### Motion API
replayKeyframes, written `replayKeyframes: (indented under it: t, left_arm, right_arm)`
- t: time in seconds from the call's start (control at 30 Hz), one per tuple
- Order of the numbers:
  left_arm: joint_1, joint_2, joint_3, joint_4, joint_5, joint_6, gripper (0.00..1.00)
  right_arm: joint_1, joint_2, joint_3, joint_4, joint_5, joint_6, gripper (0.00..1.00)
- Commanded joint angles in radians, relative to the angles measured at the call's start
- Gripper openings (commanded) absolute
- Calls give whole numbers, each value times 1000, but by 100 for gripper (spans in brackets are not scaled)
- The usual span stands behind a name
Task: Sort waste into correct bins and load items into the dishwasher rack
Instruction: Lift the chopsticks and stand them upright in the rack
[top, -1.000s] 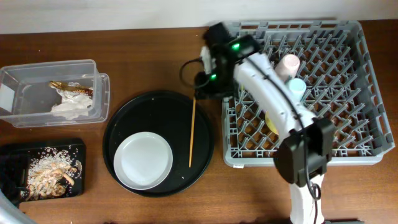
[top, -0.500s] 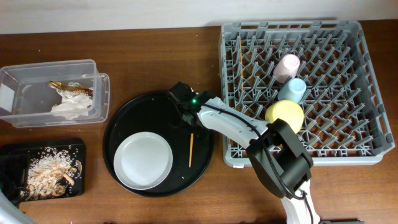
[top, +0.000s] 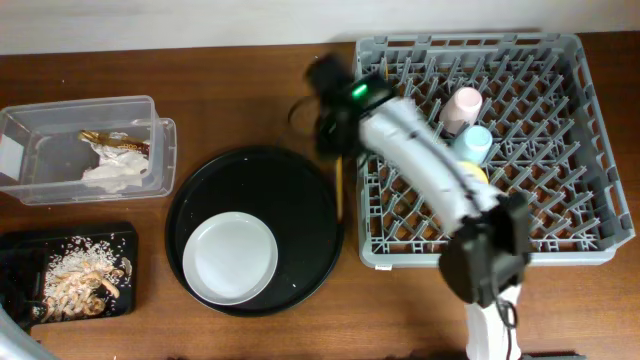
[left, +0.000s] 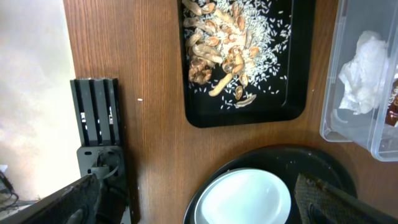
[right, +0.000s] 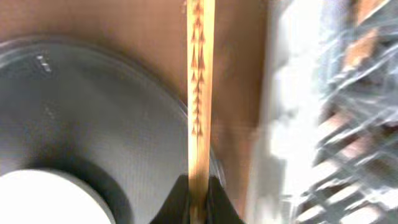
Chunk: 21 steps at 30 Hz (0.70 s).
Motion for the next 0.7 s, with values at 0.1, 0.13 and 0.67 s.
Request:
replayKeyframes:
  t: [0.1,0.13,0.67]
  left_arm:
    - [0,-6,0,-2,-1,-10,99]
    - [0,-6,0,-2,-1,-10,99]
    - [0,-6,0,-2,-1,-10,99]
  right_arm:
    - [-284,-21,94,-114,6,-338,4]
    - [-302,-12,94,-108,5,-338,5]
    - [-472,-53,235,-299,-32,-194,40]
